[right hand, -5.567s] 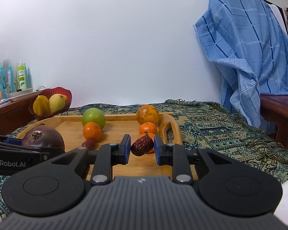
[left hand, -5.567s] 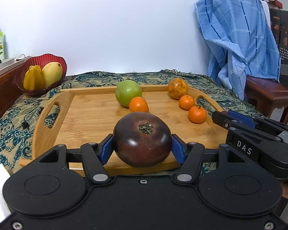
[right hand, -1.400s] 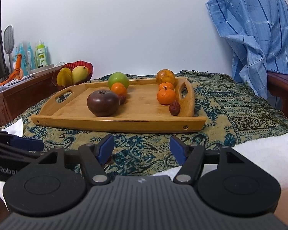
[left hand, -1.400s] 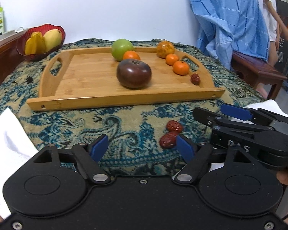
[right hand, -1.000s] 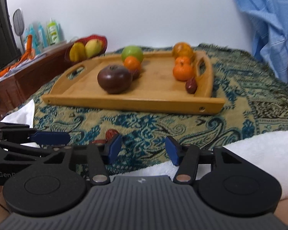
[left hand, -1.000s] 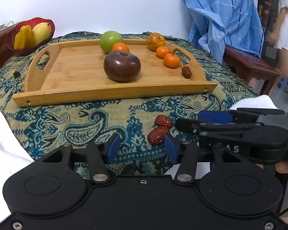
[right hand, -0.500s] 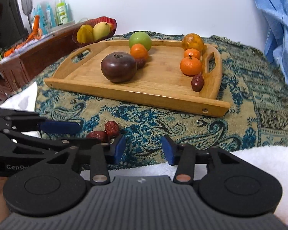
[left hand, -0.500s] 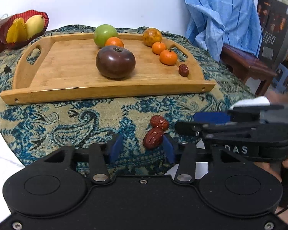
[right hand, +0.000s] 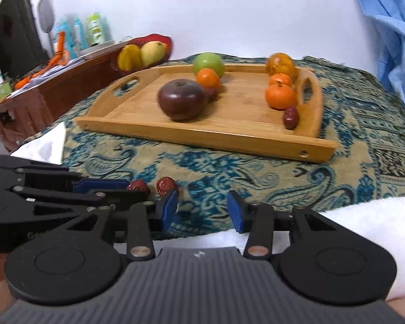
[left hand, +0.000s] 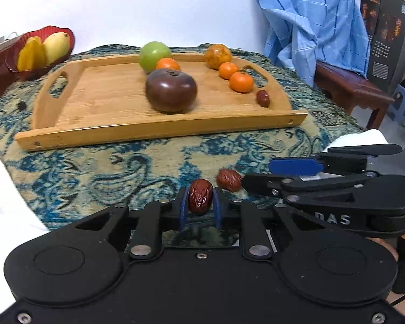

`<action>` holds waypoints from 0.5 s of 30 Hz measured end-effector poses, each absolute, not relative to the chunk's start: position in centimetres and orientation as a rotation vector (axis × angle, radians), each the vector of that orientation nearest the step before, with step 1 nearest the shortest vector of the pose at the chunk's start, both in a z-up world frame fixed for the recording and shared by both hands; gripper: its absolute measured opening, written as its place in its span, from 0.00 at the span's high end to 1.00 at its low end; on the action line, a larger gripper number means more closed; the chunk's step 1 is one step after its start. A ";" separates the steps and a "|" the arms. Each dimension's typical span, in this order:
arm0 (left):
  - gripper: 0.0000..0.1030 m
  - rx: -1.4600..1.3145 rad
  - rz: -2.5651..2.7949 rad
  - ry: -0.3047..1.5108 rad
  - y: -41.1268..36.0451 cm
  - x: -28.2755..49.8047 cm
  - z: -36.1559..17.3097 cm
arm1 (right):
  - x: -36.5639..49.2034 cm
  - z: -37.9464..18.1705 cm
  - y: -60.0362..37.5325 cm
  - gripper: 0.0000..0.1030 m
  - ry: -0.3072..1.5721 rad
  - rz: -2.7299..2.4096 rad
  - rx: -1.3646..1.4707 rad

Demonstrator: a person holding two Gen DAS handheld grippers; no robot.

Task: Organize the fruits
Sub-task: 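Grasp a red date with the left tool while the right tool grasps the other red date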

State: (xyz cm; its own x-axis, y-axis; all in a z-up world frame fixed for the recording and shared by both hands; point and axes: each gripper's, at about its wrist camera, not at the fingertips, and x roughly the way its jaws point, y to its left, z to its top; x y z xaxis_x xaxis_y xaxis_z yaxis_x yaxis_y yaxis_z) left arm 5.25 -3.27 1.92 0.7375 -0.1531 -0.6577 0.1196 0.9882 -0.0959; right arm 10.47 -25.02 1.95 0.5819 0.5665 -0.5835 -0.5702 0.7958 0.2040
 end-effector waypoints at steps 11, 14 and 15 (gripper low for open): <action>0.82 -0.013 -0.098 0.716 -1.8 4.6 1.7 | 8.0 1.3 -23.2 0.47 0.648 0.716 -0.061; 0.82 -0.011 -0.088 0.718 -1.3 4.3 1.8 | 7.5 1.1 -22.8 0.47 0.629 0.701 -0.068; 0.82 -0.014 -0.084 0.718 -1.1 4.2 1.8 | 7.3 1.0 -22.6 0.49 0.619 0.689 -0.073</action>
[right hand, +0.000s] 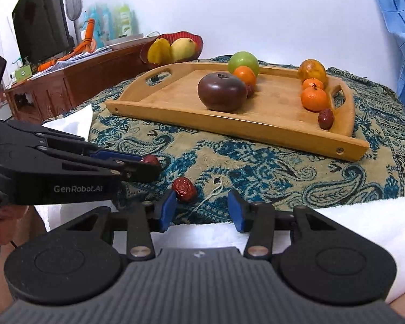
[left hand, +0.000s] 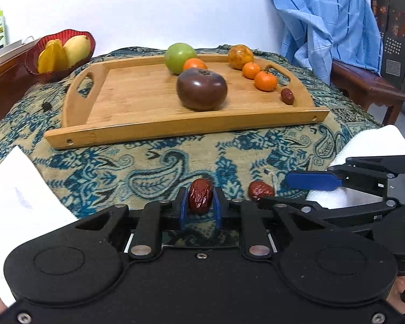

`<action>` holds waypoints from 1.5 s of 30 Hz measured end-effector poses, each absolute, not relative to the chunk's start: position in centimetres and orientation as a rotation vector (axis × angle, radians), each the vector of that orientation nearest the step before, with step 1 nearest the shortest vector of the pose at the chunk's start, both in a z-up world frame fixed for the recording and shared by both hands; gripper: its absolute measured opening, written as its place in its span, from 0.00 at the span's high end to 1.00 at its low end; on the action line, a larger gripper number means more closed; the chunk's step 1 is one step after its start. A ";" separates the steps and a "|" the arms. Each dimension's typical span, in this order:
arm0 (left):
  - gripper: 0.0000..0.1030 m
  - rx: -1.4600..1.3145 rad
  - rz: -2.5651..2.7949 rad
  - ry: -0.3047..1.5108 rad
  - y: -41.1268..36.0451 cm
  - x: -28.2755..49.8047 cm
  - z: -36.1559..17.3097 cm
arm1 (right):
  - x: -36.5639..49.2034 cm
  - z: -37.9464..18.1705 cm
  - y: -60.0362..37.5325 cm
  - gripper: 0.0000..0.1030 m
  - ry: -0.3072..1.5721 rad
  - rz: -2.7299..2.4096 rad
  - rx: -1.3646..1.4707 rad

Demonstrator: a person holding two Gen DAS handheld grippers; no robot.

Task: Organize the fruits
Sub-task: 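Grasp a red date with the left tool while the right tool grasps the other red date, then carry the date with the left tool while the right tool carries its date onto the tray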

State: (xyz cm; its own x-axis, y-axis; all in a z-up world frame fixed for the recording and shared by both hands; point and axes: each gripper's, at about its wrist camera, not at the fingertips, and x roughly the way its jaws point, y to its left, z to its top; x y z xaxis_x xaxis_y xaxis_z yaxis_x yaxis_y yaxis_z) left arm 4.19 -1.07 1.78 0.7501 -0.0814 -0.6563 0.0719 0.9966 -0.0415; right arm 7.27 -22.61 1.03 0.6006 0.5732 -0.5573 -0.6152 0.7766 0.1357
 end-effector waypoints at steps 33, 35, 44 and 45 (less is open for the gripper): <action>0.82 -0.054 -0.047 0.705 1.8 3.0 1.7 | 4.8 1.3 -19.2 0.76 0.546 0.574 -0.090; 0.82 -0.059 -0.043 0.704 2.0 3.1 1.8 | 4.8 1.5 -19.2 0.77 0.535 0.569 -0.086; 0.82 -0.069 -0.020 0.674 3.1 4.2 3.0 | 5.8 3.1 -19.2 0.77 0.483 0.536 -0.062; 0.82 -0.072 -0.018 0.669 3.3 4.4 3.2 | 6.0 3.4 -19.2 0.77 0.477 0.530 -0.062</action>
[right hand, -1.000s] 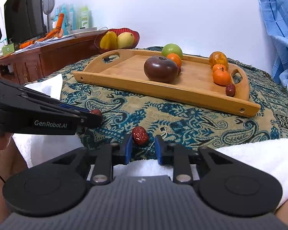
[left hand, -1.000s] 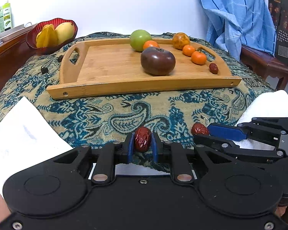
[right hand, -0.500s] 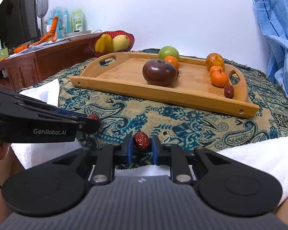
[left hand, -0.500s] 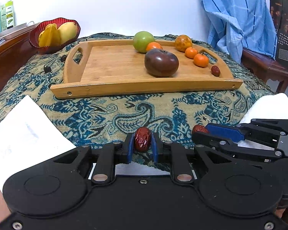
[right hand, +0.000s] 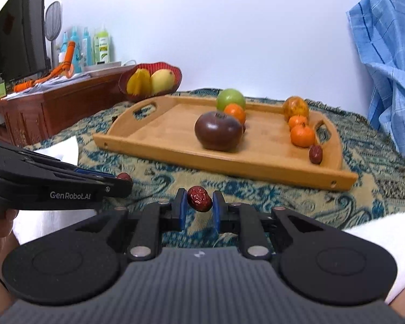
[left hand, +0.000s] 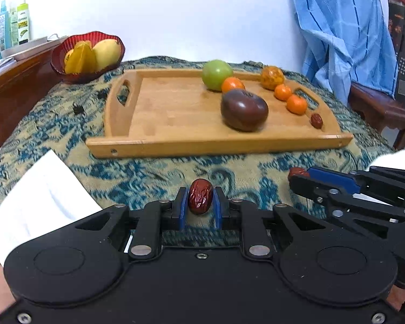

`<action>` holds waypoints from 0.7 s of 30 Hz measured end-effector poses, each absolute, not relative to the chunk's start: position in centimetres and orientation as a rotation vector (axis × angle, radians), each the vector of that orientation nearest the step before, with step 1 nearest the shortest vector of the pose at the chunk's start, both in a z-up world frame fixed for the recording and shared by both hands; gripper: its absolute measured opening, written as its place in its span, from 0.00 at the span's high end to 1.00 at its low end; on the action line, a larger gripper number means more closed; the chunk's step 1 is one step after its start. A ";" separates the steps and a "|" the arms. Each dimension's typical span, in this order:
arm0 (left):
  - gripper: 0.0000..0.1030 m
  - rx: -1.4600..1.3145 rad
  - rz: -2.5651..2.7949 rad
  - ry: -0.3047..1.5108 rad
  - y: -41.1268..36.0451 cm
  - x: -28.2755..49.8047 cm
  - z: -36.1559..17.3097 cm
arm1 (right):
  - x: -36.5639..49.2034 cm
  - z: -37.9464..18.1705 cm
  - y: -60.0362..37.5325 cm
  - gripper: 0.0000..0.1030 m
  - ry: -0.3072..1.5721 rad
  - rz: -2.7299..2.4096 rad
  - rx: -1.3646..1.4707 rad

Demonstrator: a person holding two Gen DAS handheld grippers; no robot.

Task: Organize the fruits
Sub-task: 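Carry the date with the left tool while the right tool carries its date onto the tray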

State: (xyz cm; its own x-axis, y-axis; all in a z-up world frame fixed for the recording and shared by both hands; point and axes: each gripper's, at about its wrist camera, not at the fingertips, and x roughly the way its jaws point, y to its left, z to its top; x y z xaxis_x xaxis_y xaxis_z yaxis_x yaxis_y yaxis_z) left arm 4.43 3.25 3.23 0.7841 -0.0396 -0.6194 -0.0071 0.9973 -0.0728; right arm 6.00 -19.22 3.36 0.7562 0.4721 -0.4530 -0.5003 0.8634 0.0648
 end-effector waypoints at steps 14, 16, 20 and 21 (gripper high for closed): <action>0.82 -0.080 0.012 0.601 4.9 8.7 6.3 | 10.5 5.4 -19.4 0.77 0.433 0.417 -0.037; 0.82 -0.079 0.011 0.602 5.0 9.6 6.4 | 11.3 5.5 -19.4 0.77 0.434 0.399 -0.036; 0.82 -0.077 0.014 0.603 5.1 11.2 6.4 | 13.0 5.4 -19.5 0.77 0.442 0.374 -0.030; 0.82 -0.081 0.014 0.604 5.2 11.5 6.4 | 13.4 5.3 -19.6 0.77 0.446 0.370 -0.026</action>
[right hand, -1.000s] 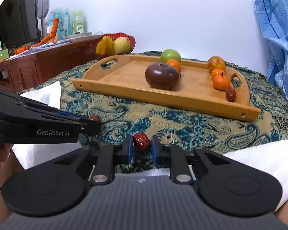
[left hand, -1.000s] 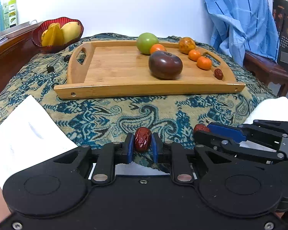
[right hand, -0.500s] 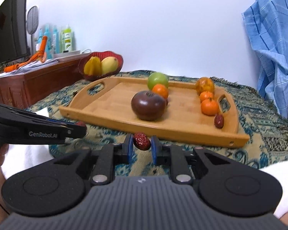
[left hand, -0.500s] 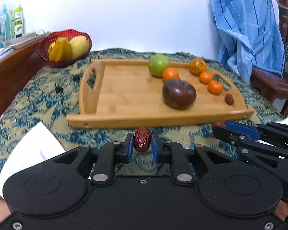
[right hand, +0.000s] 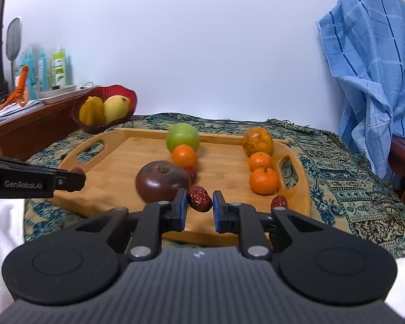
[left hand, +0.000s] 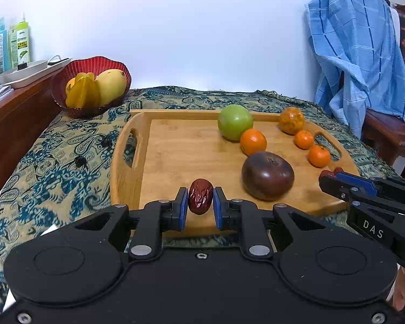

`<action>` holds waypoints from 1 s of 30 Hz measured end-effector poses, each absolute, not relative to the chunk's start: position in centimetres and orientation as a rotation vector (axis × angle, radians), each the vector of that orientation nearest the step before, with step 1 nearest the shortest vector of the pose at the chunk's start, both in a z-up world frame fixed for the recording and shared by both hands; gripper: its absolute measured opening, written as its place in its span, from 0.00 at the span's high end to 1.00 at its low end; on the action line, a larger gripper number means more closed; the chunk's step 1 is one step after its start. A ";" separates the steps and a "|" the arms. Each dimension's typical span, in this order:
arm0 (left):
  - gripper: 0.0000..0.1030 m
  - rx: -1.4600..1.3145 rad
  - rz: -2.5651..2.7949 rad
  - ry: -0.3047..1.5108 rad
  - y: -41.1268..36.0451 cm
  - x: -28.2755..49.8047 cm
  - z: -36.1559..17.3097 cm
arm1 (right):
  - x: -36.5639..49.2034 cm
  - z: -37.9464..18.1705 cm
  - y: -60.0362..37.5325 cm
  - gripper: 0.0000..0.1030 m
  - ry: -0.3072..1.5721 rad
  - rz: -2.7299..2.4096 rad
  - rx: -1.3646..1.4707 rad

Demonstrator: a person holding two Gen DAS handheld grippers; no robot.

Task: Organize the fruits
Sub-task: 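Carry the date with the left tool while the right tool carries its date onto the tray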

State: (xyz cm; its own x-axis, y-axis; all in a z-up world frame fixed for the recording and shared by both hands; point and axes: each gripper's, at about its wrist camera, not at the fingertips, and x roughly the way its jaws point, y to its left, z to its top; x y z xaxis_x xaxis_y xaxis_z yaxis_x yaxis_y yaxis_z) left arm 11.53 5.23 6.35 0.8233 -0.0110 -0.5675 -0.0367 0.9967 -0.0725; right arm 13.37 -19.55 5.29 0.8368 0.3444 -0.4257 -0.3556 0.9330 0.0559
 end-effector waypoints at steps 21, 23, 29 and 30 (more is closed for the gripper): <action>0.82 -0.093 0.024 0.647 5.5 18.5 4.3 | 19.8 3.4 -19.7 0.76 0.514 0.324 0.012; 0.82 -0.089 0.028 0.650 5.5 18.7 4.1 | 20.0 3.2 -19.6 0.76 0.521 0.322 0.010; 0.82 -0.085 0.030 0.660 5.5 19.2 3.7 | 20.3 3.0 -19.6 0.76 0.536 0.315 0.013; 0.82 -0.086 0.030 0.662 5.5 19.3 3.7 | 20.4 2.9 -19.6 0.76 0.538 0.314 0.014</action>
State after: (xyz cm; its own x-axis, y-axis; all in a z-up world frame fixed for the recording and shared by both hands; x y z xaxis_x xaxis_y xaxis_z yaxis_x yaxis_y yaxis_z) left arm 19.27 5.55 3.66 0.7884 0.0006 -0.6151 -0.0557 0.9960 -0.0705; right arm 20.43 -19.62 2.93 0.8119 0.2981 -0.5019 -0.2910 0.9520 0.0947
